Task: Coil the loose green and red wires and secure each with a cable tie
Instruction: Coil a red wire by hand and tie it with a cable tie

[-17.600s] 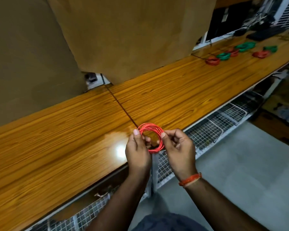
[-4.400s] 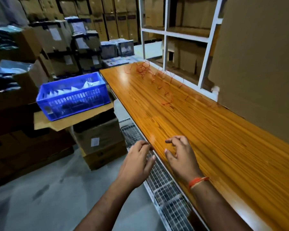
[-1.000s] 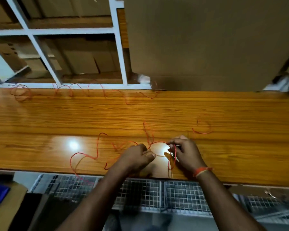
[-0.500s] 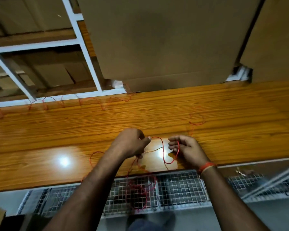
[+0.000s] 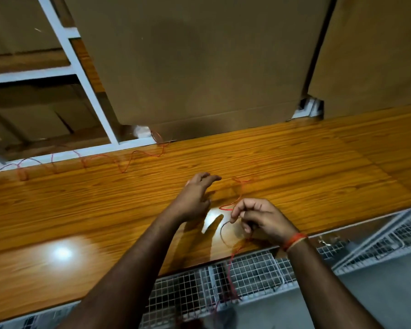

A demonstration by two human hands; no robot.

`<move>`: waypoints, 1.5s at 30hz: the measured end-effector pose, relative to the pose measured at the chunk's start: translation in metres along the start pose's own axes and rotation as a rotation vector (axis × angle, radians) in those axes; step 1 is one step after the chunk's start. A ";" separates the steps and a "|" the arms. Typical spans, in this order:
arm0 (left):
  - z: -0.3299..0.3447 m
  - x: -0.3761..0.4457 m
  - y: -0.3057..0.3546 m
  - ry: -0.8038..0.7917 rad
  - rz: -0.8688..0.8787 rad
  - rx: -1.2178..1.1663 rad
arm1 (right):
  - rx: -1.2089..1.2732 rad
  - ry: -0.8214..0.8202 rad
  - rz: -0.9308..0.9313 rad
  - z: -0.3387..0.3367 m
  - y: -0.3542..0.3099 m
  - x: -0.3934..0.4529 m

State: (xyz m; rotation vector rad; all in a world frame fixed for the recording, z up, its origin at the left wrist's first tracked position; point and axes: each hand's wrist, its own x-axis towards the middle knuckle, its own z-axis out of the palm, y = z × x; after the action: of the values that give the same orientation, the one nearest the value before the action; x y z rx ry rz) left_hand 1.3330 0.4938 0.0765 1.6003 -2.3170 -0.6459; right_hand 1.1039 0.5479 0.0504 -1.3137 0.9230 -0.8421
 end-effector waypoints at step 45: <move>0.081 0.104 0.270 -0.579 0.061 -1.340 | 0.073 0.775 -0.192 -0.174 -0.017 -0.133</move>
State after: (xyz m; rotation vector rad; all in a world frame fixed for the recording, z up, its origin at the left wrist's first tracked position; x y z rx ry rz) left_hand 1.0377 0.4947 0.1339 0.6933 -1.3934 -2.1892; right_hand 0.8906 0.5963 0.0731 -1.0182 1.3526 -1.5756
